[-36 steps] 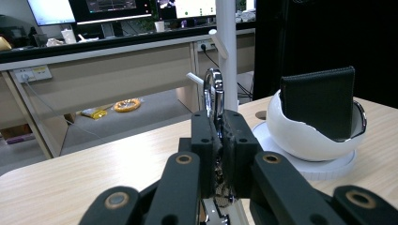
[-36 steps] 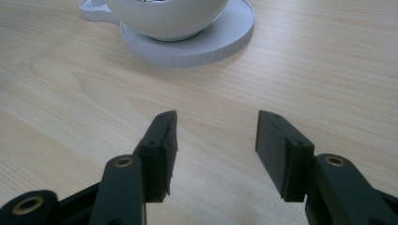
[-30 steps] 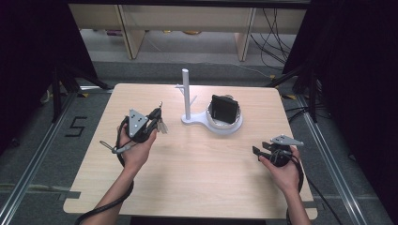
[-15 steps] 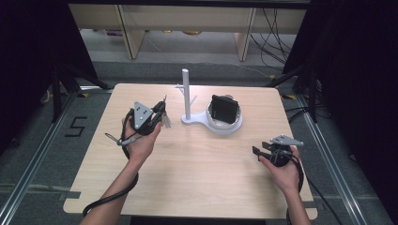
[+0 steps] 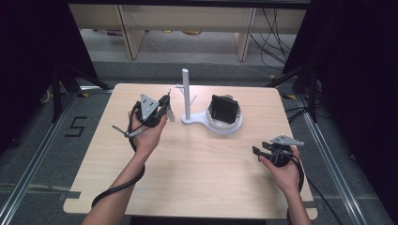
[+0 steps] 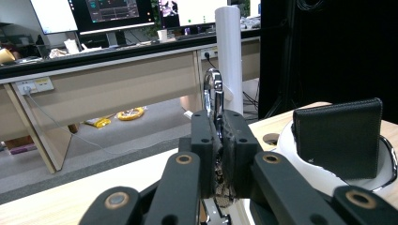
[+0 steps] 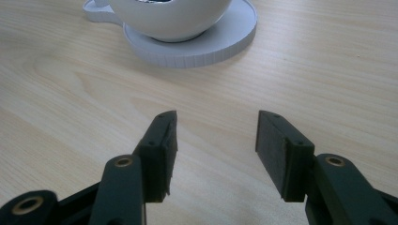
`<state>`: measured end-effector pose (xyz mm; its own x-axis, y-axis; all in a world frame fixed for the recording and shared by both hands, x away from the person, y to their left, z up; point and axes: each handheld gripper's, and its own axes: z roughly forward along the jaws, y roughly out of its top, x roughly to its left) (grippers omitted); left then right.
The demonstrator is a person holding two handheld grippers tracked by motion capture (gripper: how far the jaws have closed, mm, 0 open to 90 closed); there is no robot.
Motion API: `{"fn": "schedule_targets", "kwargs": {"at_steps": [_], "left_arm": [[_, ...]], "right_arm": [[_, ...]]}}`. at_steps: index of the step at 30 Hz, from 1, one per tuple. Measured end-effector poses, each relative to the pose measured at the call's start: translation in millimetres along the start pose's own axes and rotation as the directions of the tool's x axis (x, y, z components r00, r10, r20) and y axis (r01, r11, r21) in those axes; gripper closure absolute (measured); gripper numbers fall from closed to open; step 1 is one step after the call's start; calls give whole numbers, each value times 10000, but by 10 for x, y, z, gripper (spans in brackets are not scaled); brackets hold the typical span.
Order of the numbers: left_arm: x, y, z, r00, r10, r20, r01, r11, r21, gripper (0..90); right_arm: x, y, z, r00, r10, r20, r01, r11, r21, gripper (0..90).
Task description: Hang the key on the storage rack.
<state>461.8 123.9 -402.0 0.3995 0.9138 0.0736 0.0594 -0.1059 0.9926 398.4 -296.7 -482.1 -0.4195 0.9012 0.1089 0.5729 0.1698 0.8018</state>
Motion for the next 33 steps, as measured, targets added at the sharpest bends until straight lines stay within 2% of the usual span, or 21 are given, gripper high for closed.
{"fn": "schedule_targets", "kwargs": {"at_steps": [1, 2, 5, 7, 10, 13, 14, 19, 20, 23, 25, 26, 29, 31, 32, 33], "left_arm": [[-1, -1, 15, 10000, 13, -54, -13, 10000, 26, 836], [-1, -2, 30, 10000, -13, -77, 14, 10000, 59, 836], [-4, 5, 78, 9998, -120, -146, 122, 9998, 124, 836], [2, 15, 109, 9997, -153, -187, 156, 9997, 168, 836], [4, 28, 145, 9997, -95, -227, 98, 9998, 169, 836], [5, 36, 177, 9996, -39, -282, 44, 9998, 208, 836], [5, 39, 185, 9996, -32, -297, 40, 9997, 257, 836], [4, 32, 232, 9994, -41, -333, 50, 9997, 253, 836], [11, 34, 238, 9993, 108, -368, -100, 9997, 217, 836], [0, 20, 254, 9994, -51, -352, 62, 9996, 290, 836], [9, 16, 267, 9991, 97, -403, -86, 9996, 285, 837], [-1, 11, 271, 9993, -38, -374, 50, 9994, 333, 836], [-18, 18, 274, 9993, -9, -368, 20, 9996, 289, 836], [-34, 28, 275, 9994, 57, -351, -48, 9997, 259, 836], [-34, 37, 275, 9990, 241, -381, -232, 9994, 241, 837], [-52, 38, 278, 9994, 127, -332, -118, 9996, 262, 836]], "right_arm": [[-11, 1, 3, 9999, -151, 30, 152, 9998, -94, 497], [-11, 4, -7, 9999, -145, 46, 145, 9999, 36, 498], [-24, 2, -4, 9996, -262, 85, 262, 9997, -27, 497], [-14, -8, 14, 9999, -65, -95, 64, 9999, -100, 497], [-26, -2, -5, 9995, -302, 131, 302, 9995, -7, 497], [-22, -7, 18, 9998, -212, -8, 212, 9995, -243, 497], [-25, -1, -4, 9996, -280, 104, 281, 9996, -27, 497], [-17, -6, 6, 9999, -173, -7, 173, 9998, -33, 496], [-18, -7, 7, 9998, -185, -12, 185, 9998, -33, 496], [-15, -6, 7, 9999, -156, -20, 156, 9999, -33, 496], [-14, -6, 7, 9999, -143, -27, 143, 9999, -28, 496], [-13, -6, 7, 9999, -145, -25, 145, 9999, -31, 496], [-12, -7, 8, 9999, -141, -28, 141, 9999, -11, 496], [-12, -7, 10, 9999, -139, -29, 139, 9999, -10, 496], [-11, -7, 10, 9999, -140, -31, 140, 9999, -4, 496], [-10, -11, 23, 9999, -112, -121, 111, 9999, -124, 496]]}}
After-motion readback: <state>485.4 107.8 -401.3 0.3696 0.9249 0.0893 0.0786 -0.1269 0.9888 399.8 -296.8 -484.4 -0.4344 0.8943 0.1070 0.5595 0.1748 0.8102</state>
